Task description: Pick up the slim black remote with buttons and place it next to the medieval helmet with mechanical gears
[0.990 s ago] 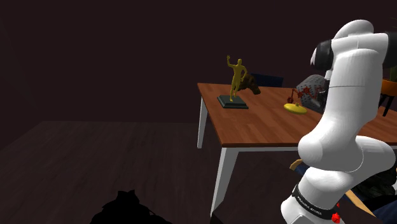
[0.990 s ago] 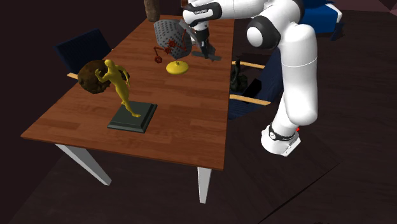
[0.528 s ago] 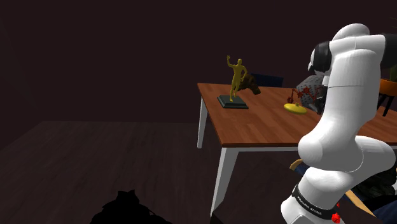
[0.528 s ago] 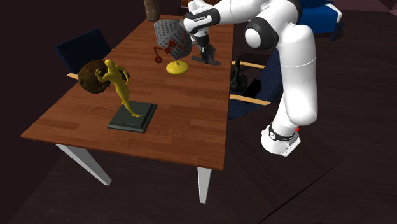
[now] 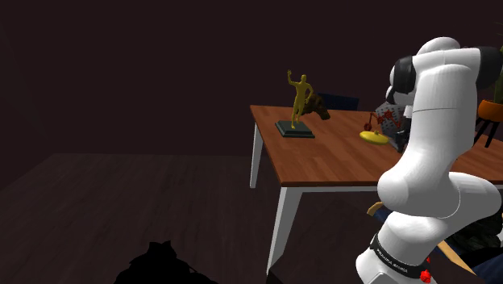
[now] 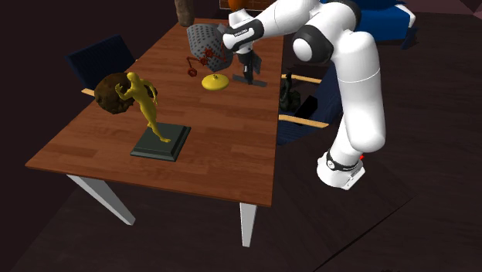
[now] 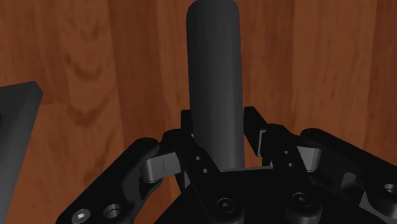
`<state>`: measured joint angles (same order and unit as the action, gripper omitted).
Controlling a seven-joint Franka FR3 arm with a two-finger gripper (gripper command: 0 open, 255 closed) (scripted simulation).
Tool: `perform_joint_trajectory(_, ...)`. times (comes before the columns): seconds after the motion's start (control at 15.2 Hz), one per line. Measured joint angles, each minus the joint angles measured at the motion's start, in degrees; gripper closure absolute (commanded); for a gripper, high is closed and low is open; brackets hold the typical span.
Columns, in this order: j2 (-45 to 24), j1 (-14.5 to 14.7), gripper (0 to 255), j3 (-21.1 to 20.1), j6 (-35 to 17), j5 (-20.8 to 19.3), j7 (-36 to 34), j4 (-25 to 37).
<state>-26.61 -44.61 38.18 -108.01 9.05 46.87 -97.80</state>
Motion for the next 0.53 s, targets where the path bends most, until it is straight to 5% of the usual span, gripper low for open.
perform_joint_trajectory(0.53, -2.2, -0.6, 255, -0.8, -3.9, 1.4, 0.6, -2.0)
